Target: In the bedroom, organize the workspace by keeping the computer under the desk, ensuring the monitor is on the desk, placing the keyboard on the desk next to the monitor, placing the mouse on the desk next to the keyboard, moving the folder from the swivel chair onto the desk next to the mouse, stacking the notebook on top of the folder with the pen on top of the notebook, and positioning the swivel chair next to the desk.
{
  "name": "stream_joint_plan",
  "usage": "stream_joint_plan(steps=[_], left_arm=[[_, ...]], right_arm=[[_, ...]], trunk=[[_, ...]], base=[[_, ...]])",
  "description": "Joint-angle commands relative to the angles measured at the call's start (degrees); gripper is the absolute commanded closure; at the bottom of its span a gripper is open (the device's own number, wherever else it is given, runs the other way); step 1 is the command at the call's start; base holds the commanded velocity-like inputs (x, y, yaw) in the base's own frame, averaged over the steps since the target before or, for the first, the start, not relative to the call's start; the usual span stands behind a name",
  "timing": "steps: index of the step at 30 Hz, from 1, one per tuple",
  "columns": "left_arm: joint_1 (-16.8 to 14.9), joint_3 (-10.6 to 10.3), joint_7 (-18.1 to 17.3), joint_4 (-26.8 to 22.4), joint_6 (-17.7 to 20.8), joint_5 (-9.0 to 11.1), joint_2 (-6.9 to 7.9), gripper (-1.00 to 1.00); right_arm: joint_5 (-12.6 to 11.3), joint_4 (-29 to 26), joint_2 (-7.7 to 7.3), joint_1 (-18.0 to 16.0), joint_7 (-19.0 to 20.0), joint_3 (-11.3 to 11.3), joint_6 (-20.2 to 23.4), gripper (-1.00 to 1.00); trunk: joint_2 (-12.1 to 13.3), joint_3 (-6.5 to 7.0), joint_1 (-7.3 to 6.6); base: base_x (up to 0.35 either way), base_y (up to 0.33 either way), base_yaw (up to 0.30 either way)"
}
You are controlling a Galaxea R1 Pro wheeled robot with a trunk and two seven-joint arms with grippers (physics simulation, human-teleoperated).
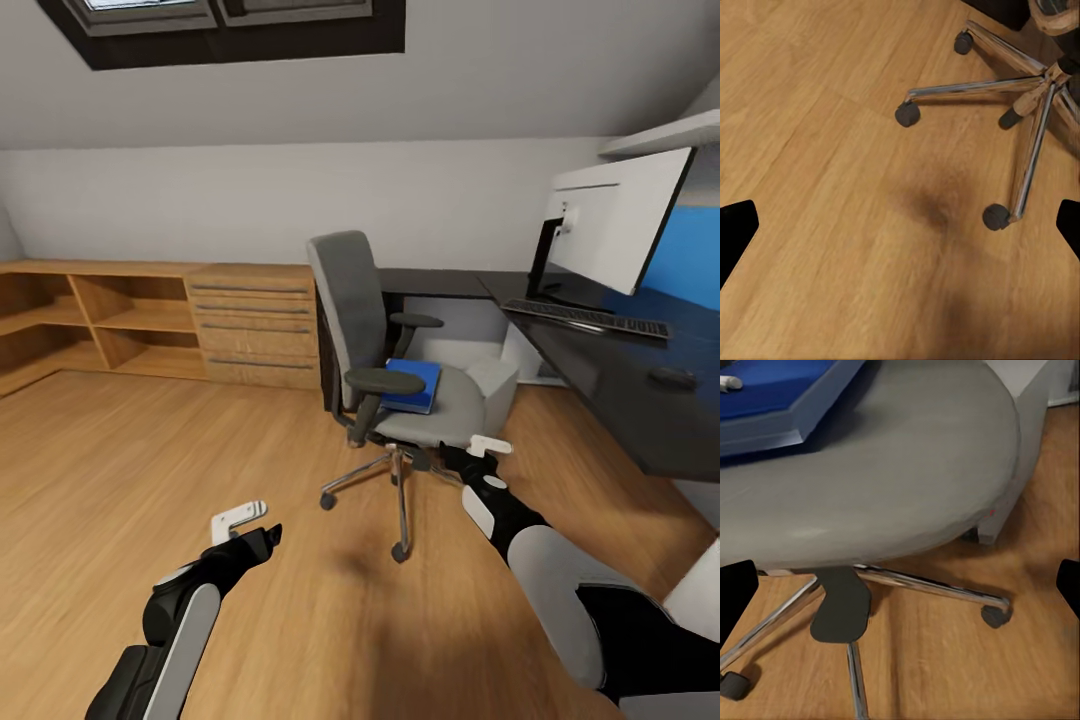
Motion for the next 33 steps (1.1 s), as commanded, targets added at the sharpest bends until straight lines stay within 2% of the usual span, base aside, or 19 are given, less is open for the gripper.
stream_joint_plan(steps=[1, 9, 15, 33], left_arm=[[0.0, 0.0, 0.5, -0.1, 0.1, 0.6, 0.01, -1.0], [0.0, 0.0, 0.6, -0.1, 0.1, 0.6, 0.01, -1.0], [0.0, 0.0, 0.6, 0.0, 0.1, 0.6, 0.01, -1.0], [0.0, 0.0, 0.6, 0.1, 0.1, 0.6, 0.01, -1.0]], right_arm=[[-0.4, 0.1, 0.05, -0.1, 0.1, -0.5, -0.3, -1.0], [-0.5, 0.1, -0.57, -0.1, 0.1, -2.3, -0.2, -1.0], [-0.5, 0.1, -0.69, -0.1, 0.2, -2.5, -0.3, -1.0], [-0.5, 0.3, -0.46, -0.1, 0.3, -2.5, -0.4, -1.0]], trunk=[[0.0, 0.01, -0.01], [0.0, 0.53, -0.01], [0.0, 0.88, -0.01], [0.0, 0.94, -0.01]], base=[[0.0, 0.068, -0.226], [0.0, 0.01, -0.226], [0.0, 0.0, -0.206], [0.004, 0.0, -0.012]])
